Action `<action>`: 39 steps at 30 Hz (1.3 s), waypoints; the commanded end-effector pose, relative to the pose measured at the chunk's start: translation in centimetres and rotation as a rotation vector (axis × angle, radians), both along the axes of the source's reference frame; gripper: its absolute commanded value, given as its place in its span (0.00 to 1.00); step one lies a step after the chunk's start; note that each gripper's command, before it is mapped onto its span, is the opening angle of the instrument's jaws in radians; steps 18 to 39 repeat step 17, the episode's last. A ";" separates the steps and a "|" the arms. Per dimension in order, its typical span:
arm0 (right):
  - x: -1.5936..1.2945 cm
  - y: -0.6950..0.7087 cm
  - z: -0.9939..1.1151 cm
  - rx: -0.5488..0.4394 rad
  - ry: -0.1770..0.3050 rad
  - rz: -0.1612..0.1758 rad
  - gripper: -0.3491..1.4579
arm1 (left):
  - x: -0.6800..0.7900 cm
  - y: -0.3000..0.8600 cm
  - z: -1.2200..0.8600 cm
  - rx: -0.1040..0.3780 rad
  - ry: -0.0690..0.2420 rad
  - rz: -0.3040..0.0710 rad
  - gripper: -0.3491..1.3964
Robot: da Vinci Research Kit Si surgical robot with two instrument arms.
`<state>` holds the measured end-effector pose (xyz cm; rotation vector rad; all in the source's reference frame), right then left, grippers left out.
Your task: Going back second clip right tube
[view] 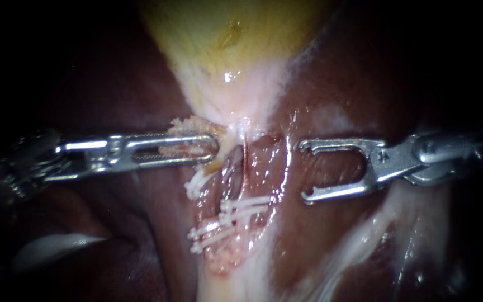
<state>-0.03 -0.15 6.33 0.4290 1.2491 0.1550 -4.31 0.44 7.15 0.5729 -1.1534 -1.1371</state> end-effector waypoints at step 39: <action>0.01 -0.05 -0.05 0.017 -0.003 0.005 0.47 | -0.09 0.00 0.17 0.006 0.009 0.013 0.00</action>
